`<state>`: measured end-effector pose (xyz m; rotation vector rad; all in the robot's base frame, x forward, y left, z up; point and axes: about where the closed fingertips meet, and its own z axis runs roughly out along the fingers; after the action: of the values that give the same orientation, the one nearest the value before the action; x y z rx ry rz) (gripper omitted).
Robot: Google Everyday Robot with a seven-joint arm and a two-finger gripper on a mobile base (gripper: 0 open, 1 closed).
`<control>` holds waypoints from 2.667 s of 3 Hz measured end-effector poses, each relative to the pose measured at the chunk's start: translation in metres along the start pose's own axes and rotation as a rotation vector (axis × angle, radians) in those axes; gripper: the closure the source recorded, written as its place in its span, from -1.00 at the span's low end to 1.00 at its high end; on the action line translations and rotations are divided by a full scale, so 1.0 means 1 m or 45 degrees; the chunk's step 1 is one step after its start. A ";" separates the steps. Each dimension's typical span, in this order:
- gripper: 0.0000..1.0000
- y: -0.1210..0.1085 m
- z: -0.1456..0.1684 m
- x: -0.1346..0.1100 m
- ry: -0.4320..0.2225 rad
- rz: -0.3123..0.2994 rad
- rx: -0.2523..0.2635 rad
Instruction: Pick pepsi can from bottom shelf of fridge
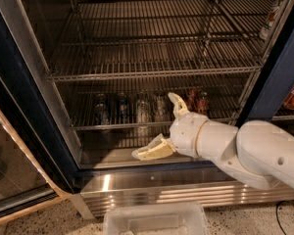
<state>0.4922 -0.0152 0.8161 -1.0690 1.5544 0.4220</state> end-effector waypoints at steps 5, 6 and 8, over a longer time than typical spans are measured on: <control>-1.00 0.080 0.067 -0.006 -0.251 0.174 -0.100; -1.00 0.112 0.073 -0.001 -0.296 0.143 -0.077; -1.00 0.140 0.116 0.020 -0.388 0.305 0.019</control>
Offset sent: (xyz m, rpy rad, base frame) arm -0.0254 0.1040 -0.0444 0.2887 0.0456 0.0849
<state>0.4485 0.1379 0.7249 -0.7670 1.4116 0.7024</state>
